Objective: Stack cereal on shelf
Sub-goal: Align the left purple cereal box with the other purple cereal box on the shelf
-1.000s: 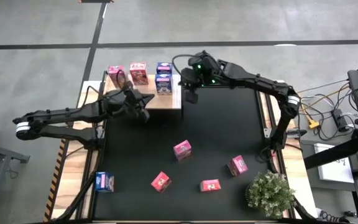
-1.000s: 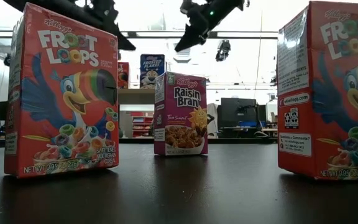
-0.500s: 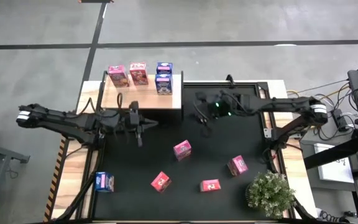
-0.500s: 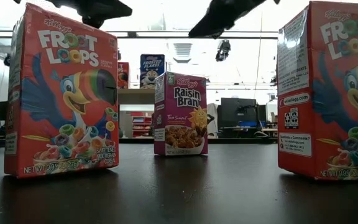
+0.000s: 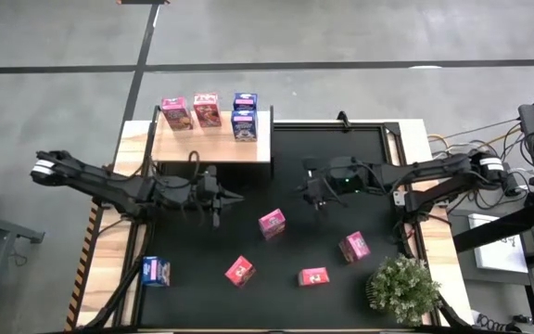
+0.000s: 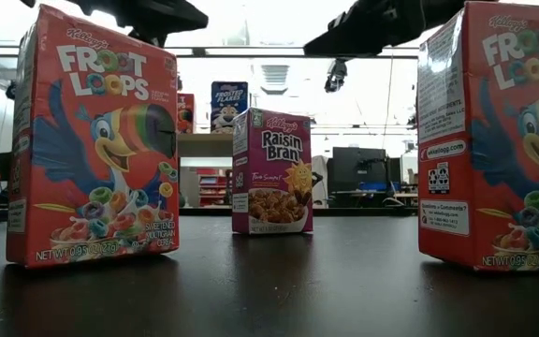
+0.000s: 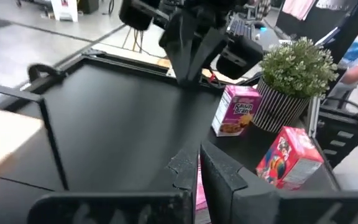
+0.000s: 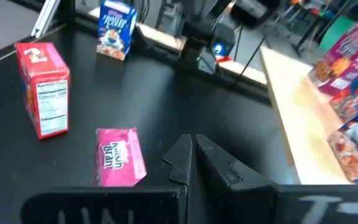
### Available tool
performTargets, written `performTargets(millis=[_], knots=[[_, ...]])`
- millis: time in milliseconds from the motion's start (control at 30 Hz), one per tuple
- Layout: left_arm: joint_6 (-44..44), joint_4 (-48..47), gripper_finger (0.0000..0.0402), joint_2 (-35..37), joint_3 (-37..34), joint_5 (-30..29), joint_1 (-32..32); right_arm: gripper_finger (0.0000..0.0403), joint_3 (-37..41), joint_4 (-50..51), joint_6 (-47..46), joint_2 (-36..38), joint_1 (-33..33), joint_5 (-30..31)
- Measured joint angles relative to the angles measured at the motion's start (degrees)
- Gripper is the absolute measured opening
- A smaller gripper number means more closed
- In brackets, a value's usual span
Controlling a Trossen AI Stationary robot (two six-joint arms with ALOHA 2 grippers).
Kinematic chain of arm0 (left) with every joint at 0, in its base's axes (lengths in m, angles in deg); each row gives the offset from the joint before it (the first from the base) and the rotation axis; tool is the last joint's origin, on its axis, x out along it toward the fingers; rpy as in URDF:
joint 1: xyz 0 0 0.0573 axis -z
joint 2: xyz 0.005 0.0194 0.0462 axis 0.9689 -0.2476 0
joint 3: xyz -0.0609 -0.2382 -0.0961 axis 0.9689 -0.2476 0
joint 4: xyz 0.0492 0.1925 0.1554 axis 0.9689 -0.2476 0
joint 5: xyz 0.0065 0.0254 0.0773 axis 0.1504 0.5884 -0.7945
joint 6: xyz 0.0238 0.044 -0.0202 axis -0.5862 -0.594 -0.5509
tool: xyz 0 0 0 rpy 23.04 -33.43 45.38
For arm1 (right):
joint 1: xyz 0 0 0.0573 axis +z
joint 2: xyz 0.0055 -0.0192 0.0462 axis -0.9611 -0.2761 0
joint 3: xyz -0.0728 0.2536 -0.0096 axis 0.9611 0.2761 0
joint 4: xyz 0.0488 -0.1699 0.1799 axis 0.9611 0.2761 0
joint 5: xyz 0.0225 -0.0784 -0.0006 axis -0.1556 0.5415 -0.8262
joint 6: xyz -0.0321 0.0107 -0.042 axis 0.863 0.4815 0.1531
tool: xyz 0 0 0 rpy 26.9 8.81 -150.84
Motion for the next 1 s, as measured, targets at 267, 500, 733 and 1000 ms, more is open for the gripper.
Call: performTargets(millis=[267,500,733,1000], knots=[[4.3,4.9,0.0048,-7.0,0.0,0.0,2.1,0.0012,1.0,-1.0,1.0,1.4,0.0,-0.1],[4.2,13.3,0.0126,-14.2,0.2,-0.1,2.5,0.0012,1.0,-0.9,1.2,1.4,0.0,-0.1],[3.9,-0.5,0.0204,-21.9,9.3,-3.0,2.5,0.0012,1.0,-0.9,1.0,1.4,0.0,-0.1],[3.1,-13.4,0.0247,-29.0,19.2,-4.2,2.8,0.0012,1.0,-0.7,1.0,1.3,0.0,-0.1]])
